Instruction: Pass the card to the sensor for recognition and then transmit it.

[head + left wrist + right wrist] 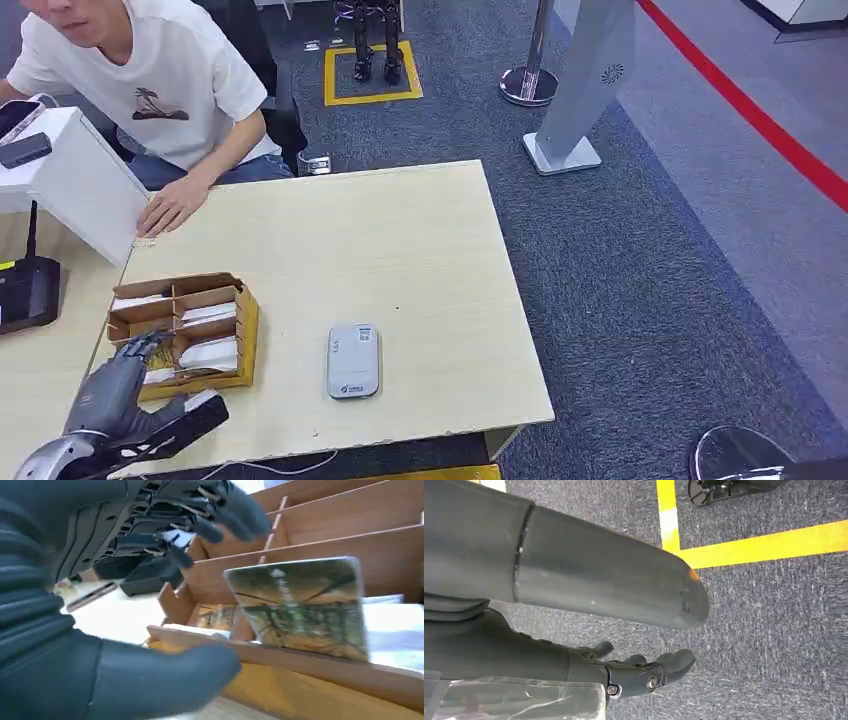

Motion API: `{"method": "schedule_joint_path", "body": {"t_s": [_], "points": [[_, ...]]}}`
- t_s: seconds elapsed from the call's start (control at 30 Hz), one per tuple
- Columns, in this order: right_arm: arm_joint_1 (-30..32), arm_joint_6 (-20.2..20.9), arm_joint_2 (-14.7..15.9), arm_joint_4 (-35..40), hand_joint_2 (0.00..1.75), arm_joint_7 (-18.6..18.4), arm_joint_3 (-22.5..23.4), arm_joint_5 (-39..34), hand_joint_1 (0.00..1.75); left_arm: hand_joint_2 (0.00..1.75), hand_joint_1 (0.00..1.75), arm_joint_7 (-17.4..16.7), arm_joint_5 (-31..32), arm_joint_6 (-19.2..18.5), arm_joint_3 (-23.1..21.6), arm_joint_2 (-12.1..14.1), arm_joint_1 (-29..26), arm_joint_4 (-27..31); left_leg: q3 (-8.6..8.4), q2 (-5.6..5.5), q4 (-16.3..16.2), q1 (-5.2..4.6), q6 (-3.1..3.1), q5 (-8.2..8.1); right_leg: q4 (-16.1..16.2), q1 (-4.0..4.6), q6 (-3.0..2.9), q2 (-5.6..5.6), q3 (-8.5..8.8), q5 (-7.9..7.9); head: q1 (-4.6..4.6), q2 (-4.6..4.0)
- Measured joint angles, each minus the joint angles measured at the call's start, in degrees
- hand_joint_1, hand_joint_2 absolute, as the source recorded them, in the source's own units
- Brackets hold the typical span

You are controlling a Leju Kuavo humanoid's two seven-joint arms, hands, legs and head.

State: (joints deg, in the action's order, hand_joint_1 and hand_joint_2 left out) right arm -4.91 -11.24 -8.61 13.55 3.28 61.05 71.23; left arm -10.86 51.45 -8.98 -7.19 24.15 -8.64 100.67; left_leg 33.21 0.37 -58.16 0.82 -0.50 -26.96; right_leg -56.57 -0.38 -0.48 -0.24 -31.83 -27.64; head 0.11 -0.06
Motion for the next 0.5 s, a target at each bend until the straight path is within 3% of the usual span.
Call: {"method": "schedule_joint_path", "body": {"t_s": [0.5], "points": [[0.0, -0.4, 0.0, 0.0, 0.00, -0.1, 0.1, 0.0, 0.00, 1.75, 1.75, 0.9, -0.7, 0.1, 1.2, -0.2, -0.1, 0.9, 0.00, 0.00, 0.0, 0.00, 0.00, 0.00, 0.0, 0.00, 0.00, 0.00, 0.00, 0.00, -0.02, 0.02]]}}
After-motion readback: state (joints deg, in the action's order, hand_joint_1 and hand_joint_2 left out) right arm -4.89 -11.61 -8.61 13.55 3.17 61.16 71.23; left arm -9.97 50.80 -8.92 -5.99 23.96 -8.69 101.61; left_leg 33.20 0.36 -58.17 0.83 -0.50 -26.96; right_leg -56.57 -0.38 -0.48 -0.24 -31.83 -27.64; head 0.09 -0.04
